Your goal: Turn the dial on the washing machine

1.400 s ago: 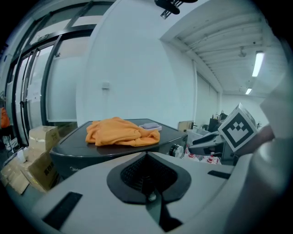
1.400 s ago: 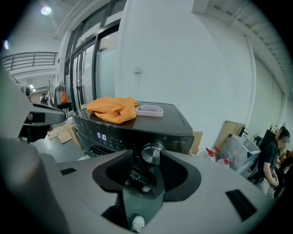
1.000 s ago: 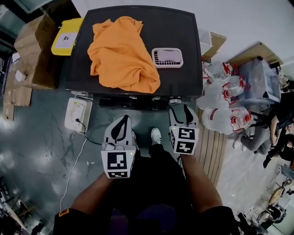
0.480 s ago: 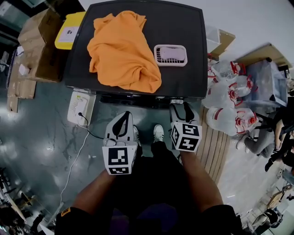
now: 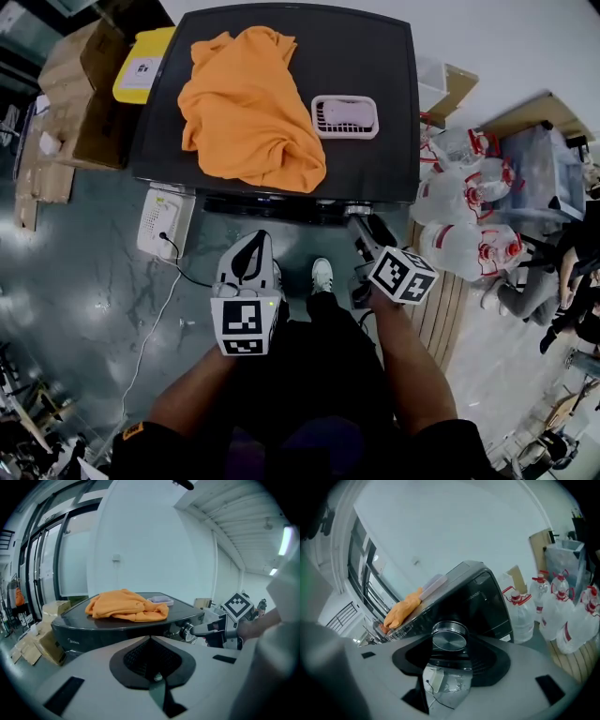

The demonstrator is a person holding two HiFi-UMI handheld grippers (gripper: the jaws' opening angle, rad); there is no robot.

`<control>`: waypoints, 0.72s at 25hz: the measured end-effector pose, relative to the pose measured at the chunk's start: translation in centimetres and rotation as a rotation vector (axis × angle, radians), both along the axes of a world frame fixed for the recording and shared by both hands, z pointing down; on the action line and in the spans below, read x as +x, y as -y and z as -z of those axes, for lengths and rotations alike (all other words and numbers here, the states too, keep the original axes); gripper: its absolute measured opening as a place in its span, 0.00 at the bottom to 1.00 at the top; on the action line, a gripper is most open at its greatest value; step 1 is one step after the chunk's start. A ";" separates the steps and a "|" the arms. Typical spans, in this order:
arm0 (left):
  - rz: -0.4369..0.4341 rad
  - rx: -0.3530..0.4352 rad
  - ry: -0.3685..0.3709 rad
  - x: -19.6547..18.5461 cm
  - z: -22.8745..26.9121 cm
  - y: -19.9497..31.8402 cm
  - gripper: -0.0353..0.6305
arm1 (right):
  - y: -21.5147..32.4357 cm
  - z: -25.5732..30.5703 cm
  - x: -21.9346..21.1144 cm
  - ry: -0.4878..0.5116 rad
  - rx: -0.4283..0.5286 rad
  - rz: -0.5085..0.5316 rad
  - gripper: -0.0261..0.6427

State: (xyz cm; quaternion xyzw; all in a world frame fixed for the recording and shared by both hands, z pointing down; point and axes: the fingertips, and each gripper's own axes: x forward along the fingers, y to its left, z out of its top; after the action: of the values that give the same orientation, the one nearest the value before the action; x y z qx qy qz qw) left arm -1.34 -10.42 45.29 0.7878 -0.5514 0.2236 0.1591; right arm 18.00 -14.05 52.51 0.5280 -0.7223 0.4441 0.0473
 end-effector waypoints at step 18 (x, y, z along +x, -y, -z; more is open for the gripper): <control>-0.018 -0.010 -0.027 0.4 -0.1 -0.2 0.07 | 0.3 0.7 -1.6 -0.737 0.091 0.138 0.46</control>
State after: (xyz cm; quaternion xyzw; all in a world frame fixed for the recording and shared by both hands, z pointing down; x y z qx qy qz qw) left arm -0.91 -10.27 45.40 0.7950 -0.5409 0.2170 0.1685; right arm 16.40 -14.36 51.80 0.6041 -0.7096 0.1875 0.3104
